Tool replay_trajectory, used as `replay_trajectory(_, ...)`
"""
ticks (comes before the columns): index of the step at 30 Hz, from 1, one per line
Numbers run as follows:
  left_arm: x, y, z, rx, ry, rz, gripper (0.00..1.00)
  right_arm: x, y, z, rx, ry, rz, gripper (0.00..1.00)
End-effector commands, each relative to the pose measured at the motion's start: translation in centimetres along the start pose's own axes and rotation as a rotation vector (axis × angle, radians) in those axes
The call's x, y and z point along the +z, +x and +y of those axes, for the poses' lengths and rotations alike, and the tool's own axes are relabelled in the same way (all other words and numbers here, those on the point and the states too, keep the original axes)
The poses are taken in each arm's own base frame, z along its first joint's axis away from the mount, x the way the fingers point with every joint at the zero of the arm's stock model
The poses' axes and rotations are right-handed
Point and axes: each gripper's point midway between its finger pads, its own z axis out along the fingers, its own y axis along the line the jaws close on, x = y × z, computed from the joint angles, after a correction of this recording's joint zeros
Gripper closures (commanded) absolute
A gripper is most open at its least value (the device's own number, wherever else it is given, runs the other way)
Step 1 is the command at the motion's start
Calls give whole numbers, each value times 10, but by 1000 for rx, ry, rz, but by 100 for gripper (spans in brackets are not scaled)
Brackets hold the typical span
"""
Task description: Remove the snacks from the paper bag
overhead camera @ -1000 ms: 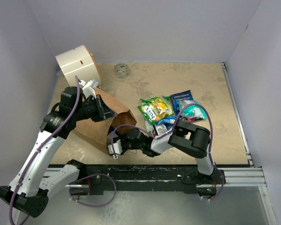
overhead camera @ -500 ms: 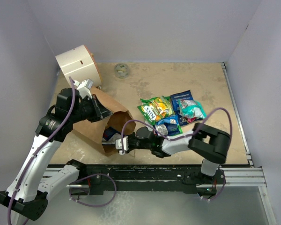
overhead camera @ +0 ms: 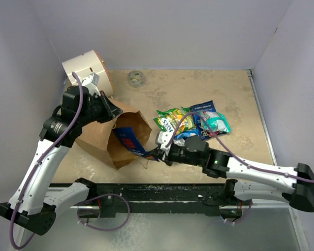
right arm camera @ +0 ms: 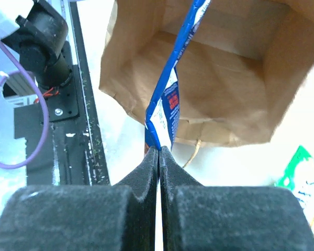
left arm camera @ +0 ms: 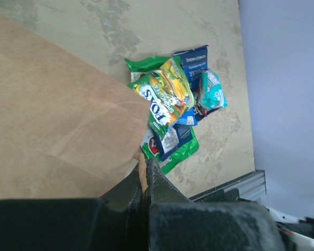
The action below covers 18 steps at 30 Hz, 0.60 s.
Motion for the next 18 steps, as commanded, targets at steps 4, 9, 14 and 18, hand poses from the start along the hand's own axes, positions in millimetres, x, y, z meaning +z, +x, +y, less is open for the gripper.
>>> replay_trajectory(4, -8, -28, 8, -40, -90, -125, 100, -63, -16, -21, 216, 200, 104, 100)
replay_trajectory(9, -13, -30, 11, -28, -115, -134, 100, -101, -41, -45, 344, 384, 85, 100)
replay_trajectory(14, -17, -22, 13, -12, -126, -88, 100, -141, -59, -77, 445, 628, 95, 100)
replay_trajectory(18, -21, -17, 5, 29, -95, -41, 100, -169, -50, -104, 441, 866, 167, 100)
